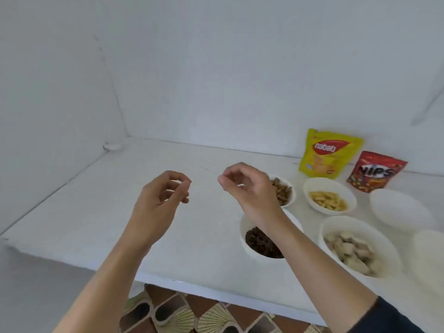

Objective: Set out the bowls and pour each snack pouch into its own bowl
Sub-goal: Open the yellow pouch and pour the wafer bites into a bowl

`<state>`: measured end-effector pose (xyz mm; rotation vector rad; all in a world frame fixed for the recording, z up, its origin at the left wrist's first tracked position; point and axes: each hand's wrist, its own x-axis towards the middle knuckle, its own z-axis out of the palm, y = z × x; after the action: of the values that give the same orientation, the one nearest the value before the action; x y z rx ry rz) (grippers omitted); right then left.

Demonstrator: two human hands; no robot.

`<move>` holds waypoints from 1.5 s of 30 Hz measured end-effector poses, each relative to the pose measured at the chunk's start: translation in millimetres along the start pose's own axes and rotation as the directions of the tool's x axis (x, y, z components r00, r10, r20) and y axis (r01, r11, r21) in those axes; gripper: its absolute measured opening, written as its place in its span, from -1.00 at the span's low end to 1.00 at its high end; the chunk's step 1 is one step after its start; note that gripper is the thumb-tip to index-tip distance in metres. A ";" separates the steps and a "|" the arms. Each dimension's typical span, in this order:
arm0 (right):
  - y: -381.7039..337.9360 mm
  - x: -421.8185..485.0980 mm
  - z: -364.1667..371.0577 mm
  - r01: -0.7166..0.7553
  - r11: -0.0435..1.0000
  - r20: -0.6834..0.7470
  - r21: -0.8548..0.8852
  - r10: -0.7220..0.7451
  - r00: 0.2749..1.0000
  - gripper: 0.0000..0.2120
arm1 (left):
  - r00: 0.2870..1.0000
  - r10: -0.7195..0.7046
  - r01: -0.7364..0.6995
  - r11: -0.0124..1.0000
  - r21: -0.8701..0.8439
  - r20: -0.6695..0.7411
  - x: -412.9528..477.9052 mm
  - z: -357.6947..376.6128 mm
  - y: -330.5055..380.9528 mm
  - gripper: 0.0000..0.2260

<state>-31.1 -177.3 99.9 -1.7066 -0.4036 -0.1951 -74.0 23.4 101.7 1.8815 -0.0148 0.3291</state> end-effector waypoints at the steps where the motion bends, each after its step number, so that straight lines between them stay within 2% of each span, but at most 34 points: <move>1: 2.3 -0.2 -20.4 0.002 1.000 -0.052 -0.018 -0.002 0.999 -0.87 | 0.999 0.010 -0.010 1.000 -0.009 0.039 6.9 19.1 5.1 -0.88; 4: 10.8 0.0 -79.2 0.026 0.996 -0.174 -0.088 -0.041 0.984 -0.73 | 0.987 0.044 -0.043 0.999 -0.007 0.155 27.6 74.9 20.3 -0.77; 6: 19.0 2.1 -117.1 0.044 0.990 -0.235 -0.135 -0.075 0.969 -0.71 | 0.972 0.063 -0.066 0.998 0.007 0.226 42.1 112.5 30.1 -0.77; 11: 49.7 24.3 -208.8 0.040 0.980 -0.353 -0.197 -0.109 0.929 -0.88 | 0.943 0.117 -0.109 0.993 -0.042 0.310 85.6 208.4 52.0 -0.88; 18: 91.3 86.5 -322.9 0.003 0.969 -0.411 -0.246 -0.107 0.905 -0.85 | 0.937 0.200 -0.191 0.980 -0.060 0.285 173.0 335.3 69.3 -0.89; 22: 119.5 129.4 -371.3 -0.054 0.945 -0.421 -0.324 -0.093 0.902 -0.90 | 0.950 0.231 -0.241 0.970 0.024 0.209 227.8 391.6 64.7 -0.94; 25: 144.8 158.6 -395.3 -0.108 0.912 -0.385 -0.396 -0.058 0.921 -0.94 | 0.959 0.200 -0.223 0.969 0.101 0.203 260.2 422.6 49.4 -0.92; 30: 180.0 180.6 -402.2 -0.205 0.869 -0.304 -0.451 0.066 0.950 -0.83 | 0.959 0.105 -0.135 0.986 0.100 0.262 278.8 448.1 23.7 -0.81; 33: 195.4 183.8 -397.0 -0.226 0.830 -0.248 -0.510 0.109 0.962 -0.76 | 0.942 0.107 -0.152 0.981 0.120 0.317 279.8 450.6 11.6 -0.71; 38: 199.7 184.6 -380.0 -0.139 0.806 -0.307 -0.576 -0.055 0.950 -0.77 | 0.955 0.195 -0.221 0.971 0.097 0.223 282.2 435.9 12.7 -0.65; 42: 163.1 196.0 -358.9 -0.052 0.853 -0.364 -0.520 -0.165 0.917 -0.75 | 0.948 0.280 -0.290 0.956 0.046 0.151 284.1 400.7 39.2 -0.65; 45: 128.5 203.5 -333.6 0.044 0.869 -0.345 -0.493 -0.241 0.907 -0.77 | 0.930 0.353 -0.358 0.933 0.038 0.107 285.2 356.7 62.6 -0.66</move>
<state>236.9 -489.1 112.8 -2.0567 -0.1834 -0.7985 267.2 -286.0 121.7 1.9479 -0.4228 0.4876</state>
